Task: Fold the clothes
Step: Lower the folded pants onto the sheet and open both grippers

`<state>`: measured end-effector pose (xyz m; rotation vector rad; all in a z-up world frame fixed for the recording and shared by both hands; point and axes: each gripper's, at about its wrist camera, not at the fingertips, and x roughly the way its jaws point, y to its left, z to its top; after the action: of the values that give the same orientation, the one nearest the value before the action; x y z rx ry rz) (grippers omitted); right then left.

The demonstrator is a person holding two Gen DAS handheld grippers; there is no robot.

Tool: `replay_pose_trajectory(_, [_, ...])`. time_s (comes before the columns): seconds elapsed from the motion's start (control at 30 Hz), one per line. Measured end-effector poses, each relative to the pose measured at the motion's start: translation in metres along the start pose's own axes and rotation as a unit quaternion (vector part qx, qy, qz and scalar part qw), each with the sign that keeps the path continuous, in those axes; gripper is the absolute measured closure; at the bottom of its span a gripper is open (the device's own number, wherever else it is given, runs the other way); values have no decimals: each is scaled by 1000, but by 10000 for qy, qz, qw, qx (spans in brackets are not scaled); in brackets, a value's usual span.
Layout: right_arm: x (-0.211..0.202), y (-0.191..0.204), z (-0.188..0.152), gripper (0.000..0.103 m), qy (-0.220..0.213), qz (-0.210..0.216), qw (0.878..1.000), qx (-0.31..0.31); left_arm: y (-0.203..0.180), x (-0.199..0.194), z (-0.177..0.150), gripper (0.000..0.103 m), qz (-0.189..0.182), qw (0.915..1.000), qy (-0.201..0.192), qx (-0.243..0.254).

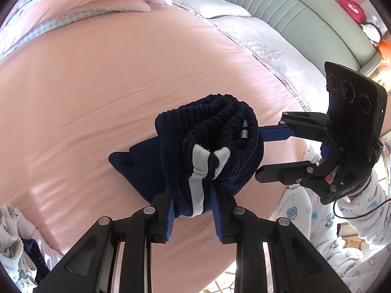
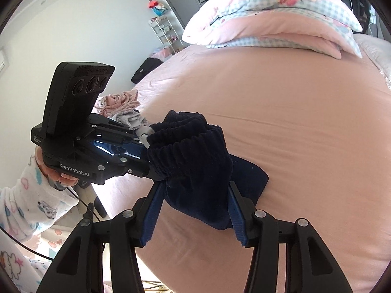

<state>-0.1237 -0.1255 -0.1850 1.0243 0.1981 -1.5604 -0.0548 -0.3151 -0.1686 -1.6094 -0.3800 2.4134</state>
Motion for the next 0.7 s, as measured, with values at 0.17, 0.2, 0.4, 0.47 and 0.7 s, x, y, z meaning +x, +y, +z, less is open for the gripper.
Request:
replay_pose_trajectory(0.17, [17, -14, 2, 52, 200, -54, 9992, 353, 25, 17, -2, 76, -70, 9982, 133, -583])
replay_pose_trajectory(0.2, [20, -17, 2, 52, 240, -116, 9987, 432, 30, 19, -4, 76, -94, 9976, 127, -681])
replay_pose_trajectory(0.4, [38, -22, 0, 52, 393, -296, 9975, 517, 47, 25, -5, 76, -388, 9928, 52, -1131])
replay_pose_trajectory(0.47, [41, -23, 1, 52, 388, -343, 9974, 493, 46, 25, -3, 75, -345, 9934, 40, -1093])
replay_pose_trajectory(0.7, [60, -37, -5, 52, 567, -715, 9931, 742, 46, 45, 4, 62, 67, 9944, 88, -1054])
